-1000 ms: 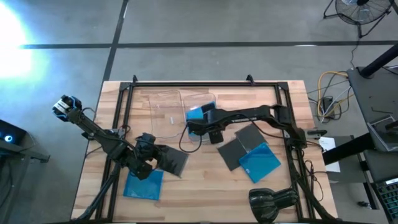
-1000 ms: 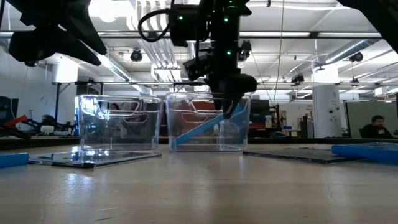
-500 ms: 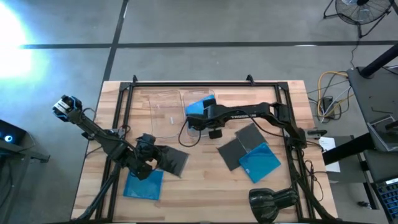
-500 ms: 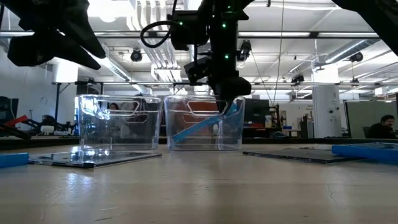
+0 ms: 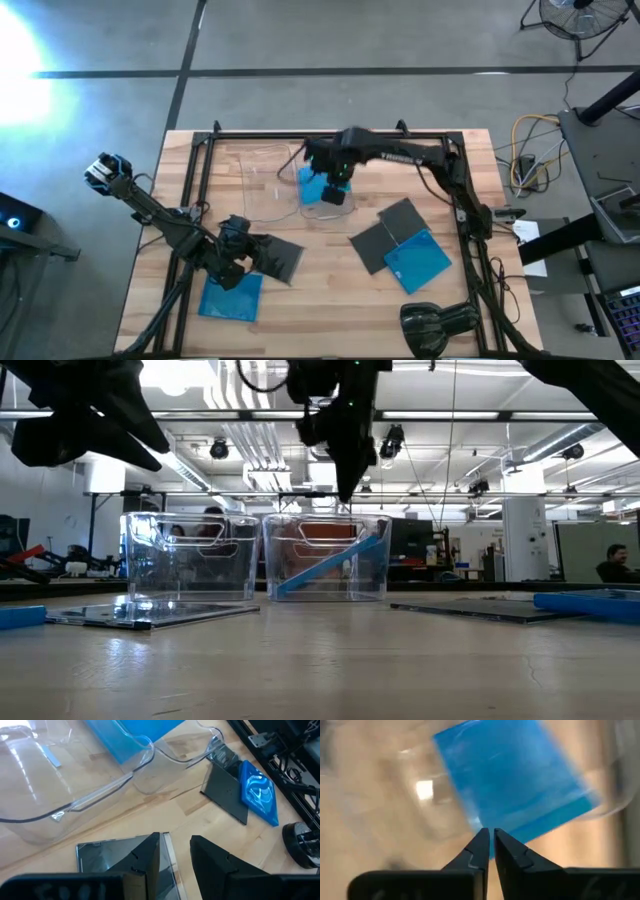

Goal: Pick & place jewel cases by type
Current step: Put the middle blue CD case into the right transparent bin

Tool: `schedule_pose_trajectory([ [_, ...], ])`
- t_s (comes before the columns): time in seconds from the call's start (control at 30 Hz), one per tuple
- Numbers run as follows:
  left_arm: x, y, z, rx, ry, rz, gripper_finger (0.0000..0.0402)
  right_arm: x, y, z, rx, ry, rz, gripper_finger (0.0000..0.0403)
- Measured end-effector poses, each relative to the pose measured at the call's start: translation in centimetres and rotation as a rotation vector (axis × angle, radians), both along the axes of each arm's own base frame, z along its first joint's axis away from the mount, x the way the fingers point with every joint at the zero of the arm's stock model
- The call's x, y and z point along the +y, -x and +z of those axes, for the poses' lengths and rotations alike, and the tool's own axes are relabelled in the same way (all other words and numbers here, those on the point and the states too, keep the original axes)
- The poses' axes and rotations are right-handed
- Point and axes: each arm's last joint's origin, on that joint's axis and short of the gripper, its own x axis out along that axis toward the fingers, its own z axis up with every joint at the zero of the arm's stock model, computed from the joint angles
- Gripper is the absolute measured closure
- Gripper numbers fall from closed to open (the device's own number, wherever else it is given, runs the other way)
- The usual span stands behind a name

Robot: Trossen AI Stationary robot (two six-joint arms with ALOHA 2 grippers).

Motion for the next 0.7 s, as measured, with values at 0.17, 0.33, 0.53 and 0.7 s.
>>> schedule_pose_trajectory([
  [0.17,0.0,0.0,0.0,0.000,-0.003,-0.001,0.0312,-0.6,0.8,-0.6,0.039,-0.152,-0.020,0.0311],
  [0.33,0.0,0.0,0.0,0.000,-0.003,-0.001,0.0312,1.9,0.3,-2.1,0.120,-0.015,0.192,0.0221],
  [0.53,0.0,0.0,0.0,-0.006,-0.013,0.006,0.0312,5.8,-0.7,-4.6,0.222,0.264,0.522,0.0129],
  [0.7,0.1,0.0,0.0,-0.012,-0.021,0.011,0.0312,5.3,-0.6,-6.2,0.243,0.281,0.521,0.0093],
])
